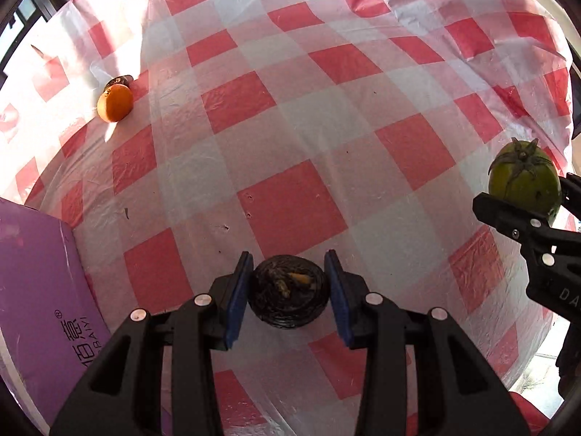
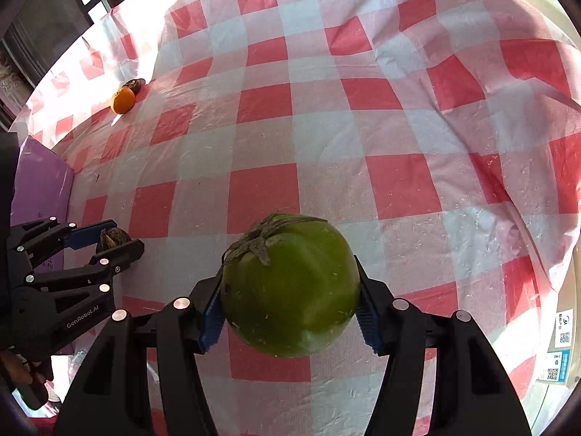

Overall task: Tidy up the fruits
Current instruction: 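Carry the pomelo and mangosteen over the white box with both tools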

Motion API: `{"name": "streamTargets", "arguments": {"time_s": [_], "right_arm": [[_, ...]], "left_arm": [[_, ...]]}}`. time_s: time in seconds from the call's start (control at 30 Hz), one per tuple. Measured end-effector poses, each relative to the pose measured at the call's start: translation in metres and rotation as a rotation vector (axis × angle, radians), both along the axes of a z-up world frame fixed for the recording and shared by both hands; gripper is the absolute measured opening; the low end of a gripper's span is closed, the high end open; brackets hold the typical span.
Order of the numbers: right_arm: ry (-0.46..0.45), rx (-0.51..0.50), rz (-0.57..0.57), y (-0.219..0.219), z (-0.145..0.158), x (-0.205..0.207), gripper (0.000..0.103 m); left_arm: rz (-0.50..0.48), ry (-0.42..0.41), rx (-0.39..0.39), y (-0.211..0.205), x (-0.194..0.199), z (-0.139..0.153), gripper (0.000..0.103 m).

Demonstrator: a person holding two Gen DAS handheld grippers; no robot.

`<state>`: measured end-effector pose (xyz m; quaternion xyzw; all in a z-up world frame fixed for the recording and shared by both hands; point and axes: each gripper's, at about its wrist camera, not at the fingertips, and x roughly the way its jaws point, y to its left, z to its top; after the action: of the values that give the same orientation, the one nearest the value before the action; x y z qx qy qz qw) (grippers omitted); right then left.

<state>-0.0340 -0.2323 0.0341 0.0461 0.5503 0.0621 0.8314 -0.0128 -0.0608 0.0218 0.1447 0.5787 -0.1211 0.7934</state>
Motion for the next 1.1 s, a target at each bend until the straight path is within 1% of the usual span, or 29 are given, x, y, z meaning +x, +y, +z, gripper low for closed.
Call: {"name": "streamTargets", "arguments": {"time_s": [0.1, 0.27, 0.33, 0.43, 0.67, 1.0, 1.1], "right_arm": [[-0.024, 0.011, -0.014, 0.008, 0.014, -0.014, 0.058], [-0.087, 0.036, 0.004, 0.033, 0.045, -0.030, 0.058], [-0.115, 0.041, 0.027, 0.048, 0.057, -0.035, 0.059], [-0.152, 0.043, 0.070, 0.072, 0.072, -0.039, 0.059], [-0.202, 0.034, 0.159, 0.118, 0.096, -0.050, 0.059], [-0.220, 0.011, 0.253, 0.166, 0.109, -0.065, 0.059], [-0.220, 0.013, 0.296, 0.181, 0.112, -0.069, 0.059]], "left_arm": [[-0.029, -0.057, -0.005, 0.003, -0.007, 0.024, 0.041], [-0.010, -0.194, -0.022, 0.029, -0.010, 0.069, 0.041], [0.014, -0.222, -0.031, 0.044, -0.009, 0.084, 0.041], [0.047, -0.239, -0.043, 0.067, -0.011, 0.097, 0.041], [0.092, -0.258, -0.061, 0.108, -0.026, 0.108, 0.041], [0.129, -0.270, -0.086, 0.145, -0.042, 0.109, 0.041], [0.151, -0.274, -0.085, 0.159, -0.044, 0.109, 0.041]]}}
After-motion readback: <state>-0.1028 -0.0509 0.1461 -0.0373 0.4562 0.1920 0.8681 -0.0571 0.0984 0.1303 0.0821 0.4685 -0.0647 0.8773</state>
